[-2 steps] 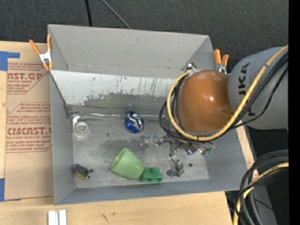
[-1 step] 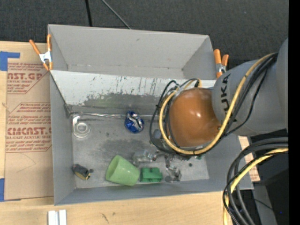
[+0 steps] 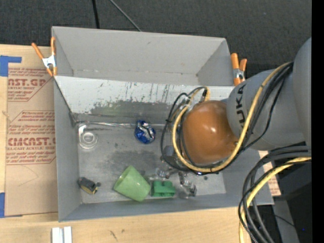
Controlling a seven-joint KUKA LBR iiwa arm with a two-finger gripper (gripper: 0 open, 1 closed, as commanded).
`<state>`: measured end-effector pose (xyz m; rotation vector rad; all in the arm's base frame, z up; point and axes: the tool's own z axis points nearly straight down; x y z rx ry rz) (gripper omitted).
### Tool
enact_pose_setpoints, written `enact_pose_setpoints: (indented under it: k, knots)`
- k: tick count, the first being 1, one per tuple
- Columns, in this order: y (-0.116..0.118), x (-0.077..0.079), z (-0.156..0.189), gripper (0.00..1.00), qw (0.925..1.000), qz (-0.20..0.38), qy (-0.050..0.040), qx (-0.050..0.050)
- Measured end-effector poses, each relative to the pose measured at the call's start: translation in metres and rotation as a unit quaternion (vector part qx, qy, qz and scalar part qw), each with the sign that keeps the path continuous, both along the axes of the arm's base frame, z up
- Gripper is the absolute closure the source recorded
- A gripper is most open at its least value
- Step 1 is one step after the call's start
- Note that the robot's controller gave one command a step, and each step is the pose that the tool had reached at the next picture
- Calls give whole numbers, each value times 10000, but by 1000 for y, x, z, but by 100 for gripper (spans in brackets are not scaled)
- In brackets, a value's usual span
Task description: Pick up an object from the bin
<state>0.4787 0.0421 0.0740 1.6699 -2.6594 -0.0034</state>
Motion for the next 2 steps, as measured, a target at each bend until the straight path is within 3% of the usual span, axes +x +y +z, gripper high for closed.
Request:
enact_pose_setpoints:
  k: [1,2]
  knots:
    - [0,2,2,100,10000,-1,-43,7]
    - [1,43,135,100,9976,-687,-63,10]
